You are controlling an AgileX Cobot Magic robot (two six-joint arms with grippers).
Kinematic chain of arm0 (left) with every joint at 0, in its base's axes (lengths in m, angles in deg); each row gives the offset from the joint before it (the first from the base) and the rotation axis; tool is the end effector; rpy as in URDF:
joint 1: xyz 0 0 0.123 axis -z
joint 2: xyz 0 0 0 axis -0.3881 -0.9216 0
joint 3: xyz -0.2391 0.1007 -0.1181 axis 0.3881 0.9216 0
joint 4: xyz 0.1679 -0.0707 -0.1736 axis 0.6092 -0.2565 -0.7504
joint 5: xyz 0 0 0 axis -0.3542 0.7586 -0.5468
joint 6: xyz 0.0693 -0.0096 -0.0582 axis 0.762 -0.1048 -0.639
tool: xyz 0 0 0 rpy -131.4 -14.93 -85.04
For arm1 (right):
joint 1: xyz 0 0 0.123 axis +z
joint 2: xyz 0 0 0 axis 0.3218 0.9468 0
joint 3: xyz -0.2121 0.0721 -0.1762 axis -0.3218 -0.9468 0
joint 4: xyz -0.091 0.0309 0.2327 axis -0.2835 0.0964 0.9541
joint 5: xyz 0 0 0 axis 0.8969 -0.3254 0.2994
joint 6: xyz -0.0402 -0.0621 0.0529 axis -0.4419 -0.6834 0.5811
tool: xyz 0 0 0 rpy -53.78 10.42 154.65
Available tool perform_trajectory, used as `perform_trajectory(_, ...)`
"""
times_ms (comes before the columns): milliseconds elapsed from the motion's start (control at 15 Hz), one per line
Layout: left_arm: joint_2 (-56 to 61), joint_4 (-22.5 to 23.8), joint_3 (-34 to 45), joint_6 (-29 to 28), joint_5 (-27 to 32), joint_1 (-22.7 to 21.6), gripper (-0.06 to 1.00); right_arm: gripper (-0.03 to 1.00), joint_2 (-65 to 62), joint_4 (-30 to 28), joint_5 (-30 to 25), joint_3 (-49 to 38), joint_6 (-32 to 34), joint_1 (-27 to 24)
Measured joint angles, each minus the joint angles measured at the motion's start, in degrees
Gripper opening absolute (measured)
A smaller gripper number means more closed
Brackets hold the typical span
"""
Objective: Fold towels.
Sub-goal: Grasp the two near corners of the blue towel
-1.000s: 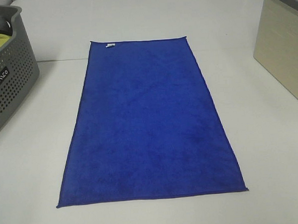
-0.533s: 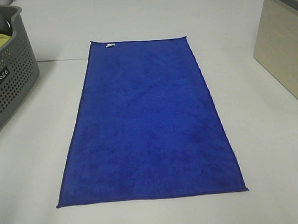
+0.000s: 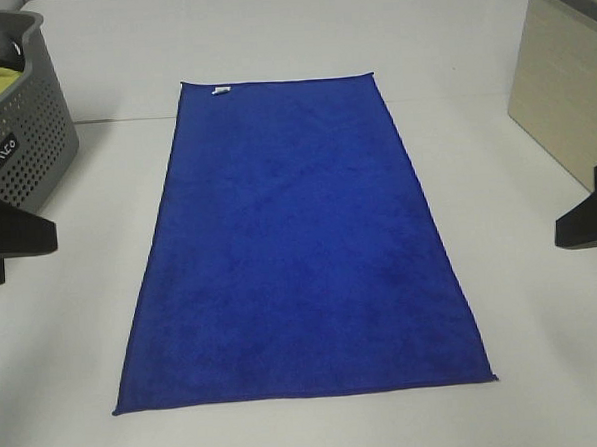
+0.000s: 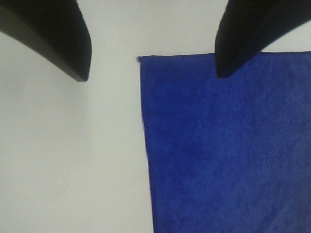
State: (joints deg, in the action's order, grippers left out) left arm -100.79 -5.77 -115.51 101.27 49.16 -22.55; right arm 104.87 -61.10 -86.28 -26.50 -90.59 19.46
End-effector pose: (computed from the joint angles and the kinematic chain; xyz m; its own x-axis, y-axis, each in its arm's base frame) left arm 0.2003 -0.0472 0.2162 -0.8523 -0.2831 -0.4399 0.0309 0.8122 -0.5825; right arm 0.1754 0.0259 0.2312 -0.8330 0.2271 -0.5045 0.0440 0.9362 0.3487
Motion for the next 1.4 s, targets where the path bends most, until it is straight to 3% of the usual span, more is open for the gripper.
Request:
perform_trajectory(200,-10.66,-5.84,0.0,6.65,-0.23,0.0,0.65,0.68,10.89,6.88,0.23,1.26,-7.45,0.0)
perform_trajectory(400,-19.14,-9.05,0.0,11.52,-0.57,0.0,0.65,0.68,22.23,9.45,-1.26,5.67,-11.57,0.0)
perform_trajectory(800,-29.39,-12.43,-0.17,16.56,-2.12,0.0,0.65,0.71,37.24,11.29,-4.81,13.12,-16.39,-0.06)
perform_trajectory(1133,-32.14,-14.73,-0.17,19.08,-2.41,0.0,0.65,0.74,45.49,12.83,-5.04,14.09,-20.91,-0.06)
perform_trajectory(1400,-35.18,-17.65,-0.92,20.51,-3.67,5.04,0.65,0.74,49.16,20.28,-6.19,14.55,-26.93,-0.06)
